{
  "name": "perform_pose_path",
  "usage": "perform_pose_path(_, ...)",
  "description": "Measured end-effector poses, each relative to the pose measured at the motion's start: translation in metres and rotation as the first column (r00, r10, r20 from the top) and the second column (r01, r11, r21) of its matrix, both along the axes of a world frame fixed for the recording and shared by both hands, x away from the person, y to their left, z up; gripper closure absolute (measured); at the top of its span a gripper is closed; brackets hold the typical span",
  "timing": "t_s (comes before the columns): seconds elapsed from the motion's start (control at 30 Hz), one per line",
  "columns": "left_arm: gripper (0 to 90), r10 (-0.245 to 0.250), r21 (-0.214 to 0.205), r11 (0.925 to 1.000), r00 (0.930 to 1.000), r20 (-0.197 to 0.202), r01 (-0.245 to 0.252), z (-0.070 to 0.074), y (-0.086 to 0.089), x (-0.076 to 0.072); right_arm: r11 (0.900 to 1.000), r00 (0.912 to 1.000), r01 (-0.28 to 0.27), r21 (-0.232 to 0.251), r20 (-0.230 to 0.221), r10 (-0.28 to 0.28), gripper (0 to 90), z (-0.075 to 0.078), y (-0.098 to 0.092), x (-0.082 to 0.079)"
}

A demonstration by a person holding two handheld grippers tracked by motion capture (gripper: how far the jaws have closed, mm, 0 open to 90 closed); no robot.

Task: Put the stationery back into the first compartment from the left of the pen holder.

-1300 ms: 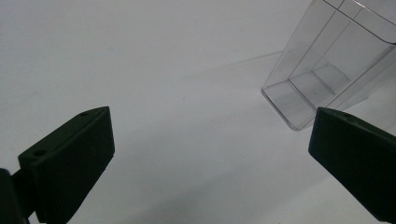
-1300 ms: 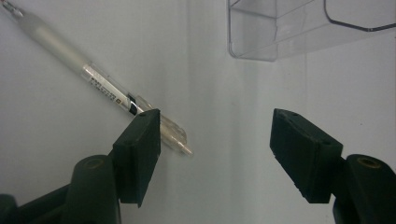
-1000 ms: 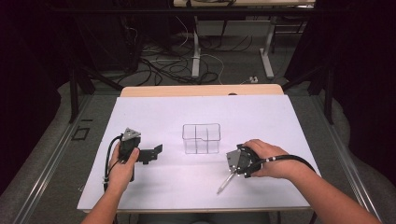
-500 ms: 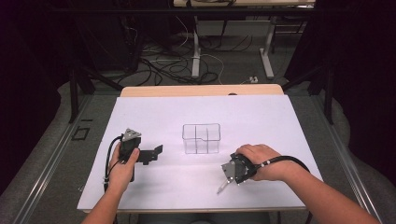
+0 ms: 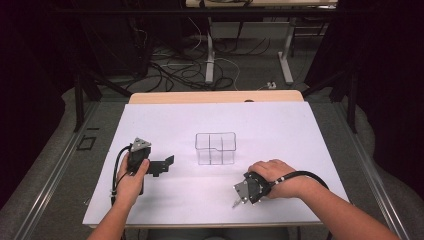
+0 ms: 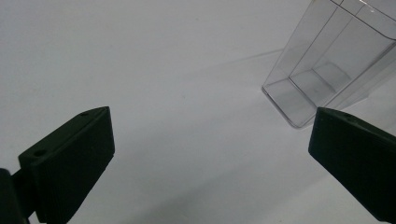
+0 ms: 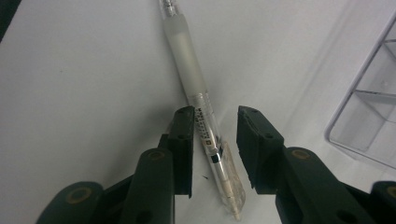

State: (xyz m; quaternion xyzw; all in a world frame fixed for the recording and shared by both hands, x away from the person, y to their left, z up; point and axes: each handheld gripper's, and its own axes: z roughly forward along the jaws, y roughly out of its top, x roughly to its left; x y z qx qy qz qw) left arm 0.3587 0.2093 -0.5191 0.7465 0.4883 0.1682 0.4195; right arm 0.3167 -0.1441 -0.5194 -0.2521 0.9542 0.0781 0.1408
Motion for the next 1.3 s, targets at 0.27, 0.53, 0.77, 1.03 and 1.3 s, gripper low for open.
perform_pose_path(0.27, 0.3, -0.003, 0.006, 1.0000, 1.0000, 0.001, 0.003, 0.0003, -0.0002, 0.0001, 0.9996, 0.9997, -0.025, -0.012, 0.002, 0.025, 70.6, -0.0079, 0.0018, -0.0036)
perform_pose_path(0.53, 0.3, -0.003, 0.015, 0.9999, 1.0000, 0.000, 0.003, -0.0005, 0.0000, 0.0011, 0.9927, 0.9959, -0.090, -0.081, -0.015, 0.089, 78.6, -0.0078, 0.0066, -0.0035)
perform_pose_path(0.77, 0.3, 0.002, 0.004, 1.0000, 1.0000, 0.004, -0.002, -0.0001, -0.0010, 0.0005, 0.9911, 0.9935, -0.113, -0.070, 0.003, 0.113, 79.7, -0.0088, 0.0064, -0.0043)
perform_pose_path(1.03, 0.3, 0.001, 0.004, 1.0000, 1.0000, -0.001, -0.001, 0.0002, -0.0003, 0.0005, 0.9923, 0.9944, -0.105, -0.066, -0.013, 0.105, 79.8, -0.0085, 0.0057, -0.0043)
perform_pose_path(1.3, 0.3, 0.004, 0.004, 1.0000, 1.0000, 0.004, -0.004, -0.0003, -0.0009, 0.0006, 0.9994, 0.9995, -0.033, -0.009, 0.000, 0.033, 79.9, -0.0022, 0.0030, -0.0031)
